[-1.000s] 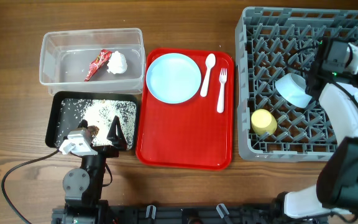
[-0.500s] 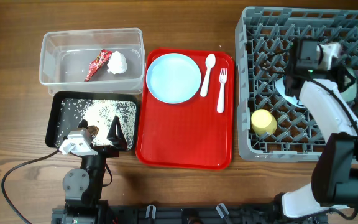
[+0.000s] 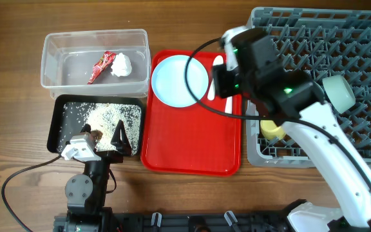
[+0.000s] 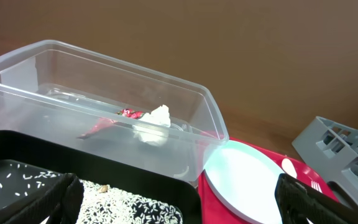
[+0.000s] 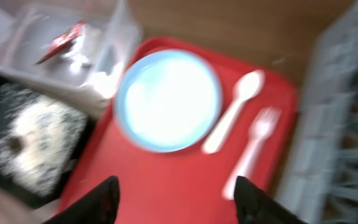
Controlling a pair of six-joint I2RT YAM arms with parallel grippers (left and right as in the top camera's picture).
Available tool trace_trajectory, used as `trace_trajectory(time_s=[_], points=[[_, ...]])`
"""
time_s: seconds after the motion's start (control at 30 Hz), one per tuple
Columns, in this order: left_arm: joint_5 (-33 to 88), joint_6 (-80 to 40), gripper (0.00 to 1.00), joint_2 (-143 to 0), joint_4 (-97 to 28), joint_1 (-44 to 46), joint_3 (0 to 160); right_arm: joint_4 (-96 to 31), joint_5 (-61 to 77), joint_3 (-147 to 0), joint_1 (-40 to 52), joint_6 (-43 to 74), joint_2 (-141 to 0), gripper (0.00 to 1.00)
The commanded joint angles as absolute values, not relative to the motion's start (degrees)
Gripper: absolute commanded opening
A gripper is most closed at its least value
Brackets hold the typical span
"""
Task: Sort waste into correct bins and load items into the dishwasher rack
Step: 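Grasp the light blue plate edge with the right gripper and lift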
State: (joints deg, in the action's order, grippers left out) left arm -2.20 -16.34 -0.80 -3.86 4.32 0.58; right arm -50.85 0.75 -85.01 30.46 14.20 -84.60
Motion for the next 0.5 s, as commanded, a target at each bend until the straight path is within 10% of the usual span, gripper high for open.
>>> trace_trajectory(time_s=[0.0, 0.47], points=[[-2.0, -15.4, 1.0, -0.4, -3.9, 3.8, 0.3, -51.0, 3.9, -84.8, 31.3, 30.6, -93.1, 0.7], [-2.0, -15.4, 1.0, -0.4, -3.9, 3.8, 0.3, -42.9, 6.5, -84.8, 31.3, 53.2, -118.8, 0.6]])
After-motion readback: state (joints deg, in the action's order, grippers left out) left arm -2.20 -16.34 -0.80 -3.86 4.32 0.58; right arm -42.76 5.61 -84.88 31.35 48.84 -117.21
